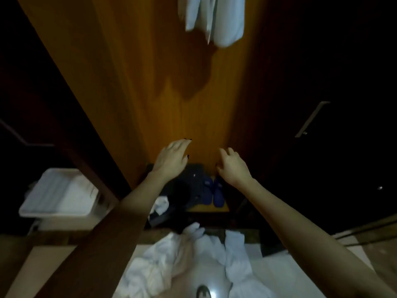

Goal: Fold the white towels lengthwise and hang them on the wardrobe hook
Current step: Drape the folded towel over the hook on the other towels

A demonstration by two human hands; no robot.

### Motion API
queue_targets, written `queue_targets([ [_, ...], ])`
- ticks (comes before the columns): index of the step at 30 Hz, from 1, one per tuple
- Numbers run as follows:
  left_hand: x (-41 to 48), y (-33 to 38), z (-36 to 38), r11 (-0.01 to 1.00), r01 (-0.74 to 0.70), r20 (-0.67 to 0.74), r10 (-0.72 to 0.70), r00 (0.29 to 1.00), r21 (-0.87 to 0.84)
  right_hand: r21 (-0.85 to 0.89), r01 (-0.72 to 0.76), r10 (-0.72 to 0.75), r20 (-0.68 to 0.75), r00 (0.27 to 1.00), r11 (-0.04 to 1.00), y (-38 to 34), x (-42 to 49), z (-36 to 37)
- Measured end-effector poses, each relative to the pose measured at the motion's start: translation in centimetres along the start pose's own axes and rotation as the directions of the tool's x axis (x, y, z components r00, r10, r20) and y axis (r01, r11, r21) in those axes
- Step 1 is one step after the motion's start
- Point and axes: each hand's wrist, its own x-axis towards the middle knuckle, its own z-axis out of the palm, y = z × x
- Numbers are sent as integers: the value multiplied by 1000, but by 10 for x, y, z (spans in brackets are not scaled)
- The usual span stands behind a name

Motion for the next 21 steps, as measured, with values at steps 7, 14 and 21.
queue_targets([
  [7,-76,-81,127,977,212,134,-214,967,29,-46,22,-8,283,959,999,16,5,146],
  [14,-135,-170,261,919,395,130,-391,911,-7,-13,161,-144,372,917,987,-4,49,324],
  [21,-138,-266,411,922,387,94,-386,918,8,22,249,-242,334,911,968,3,121,506],
])
